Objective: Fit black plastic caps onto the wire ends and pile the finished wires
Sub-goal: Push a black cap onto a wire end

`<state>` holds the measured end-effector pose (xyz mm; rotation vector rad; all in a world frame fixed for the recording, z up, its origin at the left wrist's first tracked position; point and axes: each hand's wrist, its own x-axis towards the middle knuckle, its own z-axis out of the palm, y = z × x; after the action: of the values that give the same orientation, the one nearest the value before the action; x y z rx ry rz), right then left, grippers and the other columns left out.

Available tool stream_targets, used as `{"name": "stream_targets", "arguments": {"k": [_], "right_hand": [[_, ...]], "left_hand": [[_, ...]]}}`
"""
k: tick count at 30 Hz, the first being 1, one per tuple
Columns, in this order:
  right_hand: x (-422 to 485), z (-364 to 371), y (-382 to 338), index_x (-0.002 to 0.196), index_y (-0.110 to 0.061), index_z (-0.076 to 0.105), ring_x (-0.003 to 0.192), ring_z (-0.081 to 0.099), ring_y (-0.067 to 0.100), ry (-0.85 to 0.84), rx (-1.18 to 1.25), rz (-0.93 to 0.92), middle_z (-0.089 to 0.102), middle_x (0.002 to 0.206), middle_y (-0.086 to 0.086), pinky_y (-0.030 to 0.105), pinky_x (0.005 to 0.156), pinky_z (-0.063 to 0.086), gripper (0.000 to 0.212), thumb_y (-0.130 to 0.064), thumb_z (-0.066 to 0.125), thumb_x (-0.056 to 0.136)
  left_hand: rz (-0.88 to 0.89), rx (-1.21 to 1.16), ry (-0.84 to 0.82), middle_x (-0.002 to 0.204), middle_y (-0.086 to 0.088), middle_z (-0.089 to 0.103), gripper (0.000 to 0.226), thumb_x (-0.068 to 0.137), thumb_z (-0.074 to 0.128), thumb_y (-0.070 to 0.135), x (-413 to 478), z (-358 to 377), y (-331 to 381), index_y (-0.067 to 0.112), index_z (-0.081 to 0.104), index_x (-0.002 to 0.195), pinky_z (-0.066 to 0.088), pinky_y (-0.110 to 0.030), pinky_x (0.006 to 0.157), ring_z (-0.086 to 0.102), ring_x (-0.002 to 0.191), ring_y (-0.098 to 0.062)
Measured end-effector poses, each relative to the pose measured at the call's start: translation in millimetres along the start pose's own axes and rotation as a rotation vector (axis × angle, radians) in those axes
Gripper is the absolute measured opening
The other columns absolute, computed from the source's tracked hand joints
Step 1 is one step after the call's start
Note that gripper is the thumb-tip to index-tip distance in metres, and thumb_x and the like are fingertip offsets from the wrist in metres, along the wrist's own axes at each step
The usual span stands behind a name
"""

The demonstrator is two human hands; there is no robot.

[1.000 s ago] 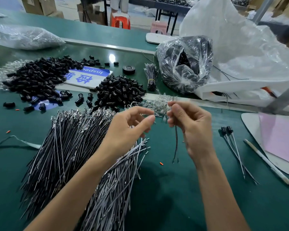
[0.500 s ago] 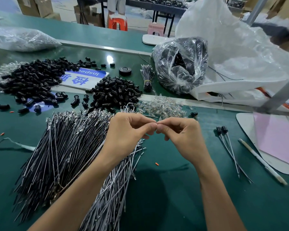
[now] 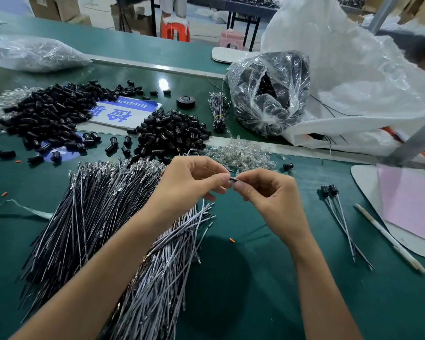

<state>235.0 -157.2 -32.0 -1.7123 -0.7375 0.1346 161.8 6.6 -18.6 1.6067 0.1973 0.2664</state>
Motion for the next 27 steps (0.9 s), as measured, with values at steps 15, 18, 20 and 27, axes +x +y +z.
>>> {"name": "stream_targets", "arguments": {"k": [15,18,20,27], "right_hand": [[2,8,15,0.080,-0.027,0.071,0.061,0.067,0.013,0.159,-0.119,0.002,0.072,0.070,-0.003,0.024,0.062,0.054,0.023,-0.004,0.073,0.084],[3,12,19,0.082,-0.021,0.070,0.061,0.070,0.009,0.141,-0.100,0.023,0.073,0.071,-0.005,0.014,0.060,0.049,0.018,-0.003,0.071,0.085],[2,15,21,0.083,-0.019,0.069,0.063,0.071,0.009,0.129,-0.106,0.037,0.074,0.071,-0.005,0.015,0.060,0.050,0.015,-0.004,0.071,0.085],[2,16,23,0.082,-0.015,0.069,0.063,0.070,0.007,0.105,-0.118,0.040,0.073,0.070,-0.005,0.013,0.059,0.049,0.013,-0.003,0.069,0.086]], "left_hand": [[-0.024,1.359,0.211,0.110,-0.013,0.062,0.030,0.084,0.055,-0.008,101,-46,-22,0.007,0.065,0.107,0.048,-0.041,0.077,0.059,0.100,-0.034],[-0.026,1.401,0.165,0.104,-0.013,0.060,0.026,0.080,0.057,-0.010,109,-45,-17,0.005,0.064,0.101,0.047,-0.040,0.073,0.060,0.096,-0.035],[-0.044,1.439,0.127,0.096,-0.011,0.056,0.020,0.079,0.057,-0.010,109,-42,-16,0.005,0.060,0.093,0.042,-0.039,0.069,0.056,0.089,-0.034],[-0.047,1.492,0.121,0.084,-0.009,0.046,0.020,0.079,0.056,-0.011,106,-43,-18,0.008,0.049,0.082,0.038,-0.037,0.067,0.045,0.077,-0.030]]}}
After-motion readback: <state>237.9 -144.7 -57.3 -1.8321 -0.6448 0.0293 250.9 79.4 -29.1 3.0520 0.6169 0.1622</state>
